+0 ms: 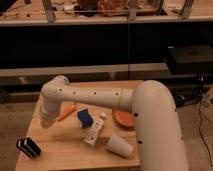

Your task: Knock the eraser over

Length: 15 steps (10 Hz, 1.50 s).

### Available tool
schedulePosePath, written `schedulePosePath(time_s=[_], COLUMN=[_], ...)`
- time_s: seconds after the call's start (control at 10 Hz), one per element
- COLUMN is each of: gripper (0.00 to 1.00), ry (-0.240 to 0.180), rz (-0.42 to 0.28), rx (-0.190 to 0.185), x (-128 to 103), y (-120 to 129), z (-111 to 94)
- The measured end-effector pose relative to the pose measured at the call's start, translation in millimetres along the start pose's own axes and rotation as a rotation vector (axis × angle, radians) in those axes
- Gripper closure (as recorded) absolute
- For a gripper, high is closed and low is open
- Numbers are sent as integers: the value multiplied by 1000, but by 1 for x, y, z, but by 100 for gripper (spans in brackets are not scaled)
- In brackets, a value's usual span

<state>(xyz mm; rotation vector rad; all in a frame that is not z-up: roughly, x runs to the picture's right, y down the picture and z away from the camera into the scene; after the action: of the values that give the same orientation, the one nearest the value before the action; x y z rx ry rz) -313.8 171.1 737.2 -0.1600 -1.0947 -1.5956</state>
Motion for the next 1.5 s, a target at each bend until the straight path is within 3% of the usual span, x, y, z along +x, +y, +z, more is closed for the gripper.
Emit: schedulePosePath(time_s=[0.2,0.4,0.5,0.8,1.1,1.3,1.5], gripper=[78,91,99,100,100,100,100], ry=[0,-11,-22,-53,-180,-335,-470], rz=[-44,-169,-249,-330,-372,-417,-495], rx=[12,59,101,129,125,69,33], x=[-3,-15,-23,-30,-57,-107,-156], y=[-5,-28,-39,-59,-78,-86,-78], z=[1,15,24,42,57,65,60])
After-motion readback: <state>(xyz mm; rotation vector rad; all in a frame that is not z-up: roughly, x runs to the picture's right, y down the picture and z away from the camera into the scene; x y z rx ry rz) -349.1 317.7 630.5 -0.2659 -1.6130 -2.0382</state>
